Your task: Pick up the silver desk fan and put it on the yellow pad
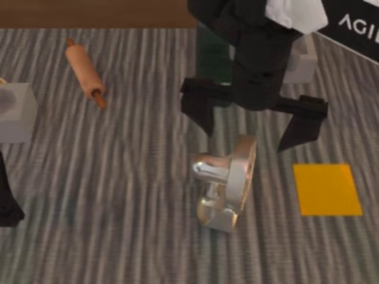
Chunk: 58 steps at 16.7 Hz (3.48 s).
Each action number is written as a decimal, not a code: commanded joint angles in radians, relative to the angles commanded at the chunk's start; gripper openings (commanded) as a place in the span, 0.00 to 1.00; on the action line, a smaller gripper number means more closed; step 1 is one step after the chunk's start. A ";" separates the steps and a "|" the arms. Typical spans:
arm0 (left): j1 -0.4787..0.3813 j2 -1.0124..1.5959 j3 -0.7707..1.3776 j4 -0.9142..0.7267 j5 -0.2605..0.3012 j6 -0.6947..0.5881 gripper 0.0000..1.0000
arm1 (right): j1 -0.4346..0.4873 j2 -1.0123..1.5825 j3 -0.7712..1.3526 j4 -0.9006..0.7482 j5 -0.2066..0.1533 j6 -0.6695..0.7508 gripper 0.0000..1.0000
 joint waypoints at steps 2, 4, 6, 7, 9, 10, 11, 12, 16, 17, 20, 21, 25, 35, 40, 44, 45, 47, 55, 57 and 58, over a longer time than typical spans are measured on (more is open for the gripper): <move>0.000 0.000 0.000 0.000 0.000 0.000 1.00 | 0.006 0.016 0.019 -0.013 0.000 0.010 1.00; 0.000 0.000 0.000 0.000 0.000 0.000 1.00 | 0.006 0.016 0.019 -0.013 0.000 0.010 1.00; 0.000 0.000 0.000 0.000 0.000 0.000 1.00 | 0.001 0.014 0.017 -0.010 0.000 0.009 1.00; 0.000 0.000 0.000 0.000 0.000 0.000 1.00 | 0.001 0.014 0.013 -0.007 0.000 0.008 1.00; 0.000 0.000 0.000 0.000 0.000 0.000 1.00 | 0.003 0.012 -0.024 0.028 0.000 0.007 1.00; 0.000 0.000 0.000 0.000 0.000 0.000 1.00 | 0.003 0.011 -0.053 0.054 0.000 0.007 1.00; 0.000 0.000 0.000 0.000 0.000 0.000 1.00 | 0.004 0.010 -0.085 0.084 0.000 0.008 1.00; 0.000 0.000 0.000 0.000 0.000 0.000 1.00 | 0.005 0.009 -0.117 0.115 0.000 0.009 1.00; 0.000 0.000 0.000 0.000 0.000 0.000 1.00 | 0.008 0.008 -0.192 0.190 0.000 0.011 1.00; 0.000 0.000 0.000 0.000 0.000 0.000 1.00 | 0.008 0.008 -0.192 0.190 0.000 0.011 1.00; 0.000 0.000 0.000 0.000 0.000 0.000 1.00 | 0.008 0.008 -0.192 0.190 0.000 0.011 0.92; 0.000 0.000 0.000 0.000 0.000 0.000 1.00 | 0.008 0.008 -0.192 0.190 0.000 0.011 0.85; 0.000 0.000 0.000 0.000 0.000 0.000 1.00 | 0.008 0.008 -0.192 0.190 0.000 0.011 0.55; 0.000 0.000 0.000 0.000 0.000 0.000 1.00 | 0.008 0.008 -0.192 0.190 0.000 0.011 0.00; 0.000 0.000 0.000 0.000 0.000 0.000 1.00 | 0.008 0.008 -0.192 0.190 0.000 0.011 0.00; 0.000 0.000 0.000 0.000 0.000 0.000 1.00 | 0.007 0.011 -0.149 0.148 -0.001 0.015 0.00; 0.000 0.000 0.000 0.000 0.000 0.000 1.00 | 0.008 0.012 -0.114 0.118 -0.001 0.016 0.00; 0.000 0.000 0.000 0.000 0.000 0.000 1.00 | 0.011 0.016 -0.037 0.045 -0.001 0.015 0.00; 0.000 0.000 0.000 0.000 0.000 0.000 1.00 | 0.003 0.010 0.010 -0.009 -0.001 0.026 0.00; 0.000 0.000 0.000 0.000 0.000 0.000 1.00 | -0.019 -0.009 -0.018 -0.006 -0.001 0.082 0.00; 0.000 0.000 0.000 0.000 0.000 0.000 1.00 | -0.036 -0.024 -0.037 -0.002 -0.001 0.125 0.00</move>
